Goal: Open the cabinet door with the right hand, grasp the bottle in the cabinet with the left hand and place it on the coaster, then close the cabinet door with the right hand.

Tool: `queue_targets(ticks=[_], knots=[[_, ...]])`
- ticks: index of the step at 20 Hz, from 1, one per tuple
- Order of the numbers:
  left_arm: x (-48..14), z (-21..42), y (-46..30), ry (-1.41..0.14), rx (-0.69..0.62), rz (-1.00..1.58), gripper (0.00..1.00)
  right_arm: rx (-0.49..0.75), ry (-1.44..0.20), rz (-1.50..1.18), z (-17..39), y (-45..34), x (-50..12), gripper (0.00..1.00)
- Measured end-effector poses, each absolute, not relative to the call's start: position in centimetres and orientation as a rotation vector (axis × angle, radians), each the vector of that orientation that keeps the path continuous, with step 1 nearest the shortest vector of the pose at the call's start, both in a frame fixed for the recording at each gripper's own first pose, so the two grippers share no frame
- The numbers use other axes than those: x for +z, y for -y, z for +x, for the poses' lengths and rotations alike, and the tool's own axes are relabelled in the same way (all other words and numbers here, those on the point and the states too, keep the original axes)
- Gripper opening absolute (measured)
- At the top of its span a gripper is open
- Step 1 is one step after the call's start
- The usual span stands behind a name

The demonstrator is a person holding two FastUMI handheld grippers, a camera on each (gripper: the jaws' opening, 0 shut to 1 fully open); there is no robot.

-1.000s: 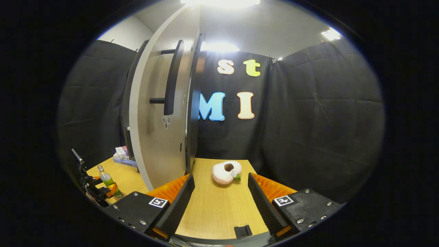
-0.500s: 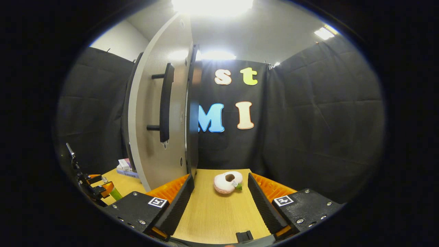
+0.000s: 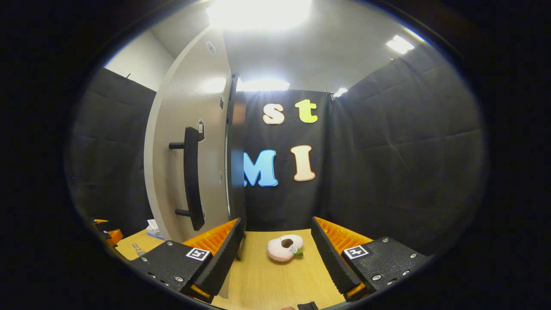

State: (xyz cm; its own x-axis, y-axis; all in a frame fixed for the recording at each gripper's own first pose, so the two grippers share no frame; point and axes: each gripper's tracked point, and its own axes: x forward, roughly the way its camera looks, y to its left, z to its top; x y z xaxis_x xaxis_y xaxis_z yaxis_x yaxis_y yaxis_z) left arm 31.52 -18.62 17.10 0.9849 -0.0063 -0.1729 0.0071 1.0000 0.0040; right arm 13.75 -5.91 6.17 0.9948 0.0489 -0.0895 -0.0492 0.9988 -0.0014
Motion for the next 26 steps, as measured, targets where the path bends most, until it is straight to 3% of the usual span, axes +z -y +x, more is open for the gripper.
queue_targets(ticks=[1,2,4,5,7,8,11,13,15,16,17,18,19,20,26], knots=[[17.5,31.4,17.7,-0.177,0.006,0.009,0.89,0.037,-0.083,-0.002,13.9,5.8,6.6,0.96],[18.2,31.5,16.9,-0.168,0.016,0.015,0.80,0.022,-0.074,0.003,14.2,5.6,7.1,0.96],[19.3,31.9,15.2,-0.144,0.031,0.020,0.84,-0.019,-0.051,0.017,14.6,5.2,8.1,0.96],[19.3,31.9,14.2,-0.144,0.040,0.022,0.80,-0.038,-0.042,0.020,14.6,4.9,8.4,0.96],[19.2,32.2,12.5,-0.147,0.050,0.014,0.80,-0.051,-0.030,0.026,14.7,3.7,8.9,0.96],[19.3,32.5,11.7,-0.145,0.048,0.009,0.84,-0.044,-0.028,0.031,14.7,2.8,9.1,0.94],[19.0,33.3,9.2,-0.141,0.052,0.009,0.80,-0.079,-0.023,-0.011,14.3,2.0,9.5,0.93],[18.8,34.1,8.3,-0.139,0.039,-0.001,0.84,-0.086,-0.028,-0.023,13.9,1.0,9.4,0.92],[18.6,34.8,7.3,-0.139,0.030,-0.005,0.80,-0.088,-0.032,-0.016,13.7,0.0,9.5,0.93],[18.5,35.2,7.1,-0.138,0.023,-0.010,0.80,-0.089,-0.030,-0.016,13.6,-0.5,9.5,0.88],[18.4,35.5,6.9,-0.136,0.015,-0.018,0.84,-0.091,-0.029,-0.018,13.4,-1.0,9.6,0.92],[18.3,35.9,6.7,-0.135,0.006,-0.025,0.80,-0.091,-0.027,-0.023,13.3,-1.5,9.6,0.92],[18.2,36.2,6.5,-0.133,-0.003,-0.026,0.84,-0.092,-0.026,-0.023,13.2,-2.0,9.7,0.88],[18.1,36.5,6.1,-0.132,-0.011,-0.022,0.84,-0.092,-0.024,-0.022,13.2,-2.5,9.6,0.92],[17.3,38.1,4.1,-0.134,-0.033,-0.033,0.84,-0.076,-0.022,-0.016,12.2,-6.2,9.6,0.92]])
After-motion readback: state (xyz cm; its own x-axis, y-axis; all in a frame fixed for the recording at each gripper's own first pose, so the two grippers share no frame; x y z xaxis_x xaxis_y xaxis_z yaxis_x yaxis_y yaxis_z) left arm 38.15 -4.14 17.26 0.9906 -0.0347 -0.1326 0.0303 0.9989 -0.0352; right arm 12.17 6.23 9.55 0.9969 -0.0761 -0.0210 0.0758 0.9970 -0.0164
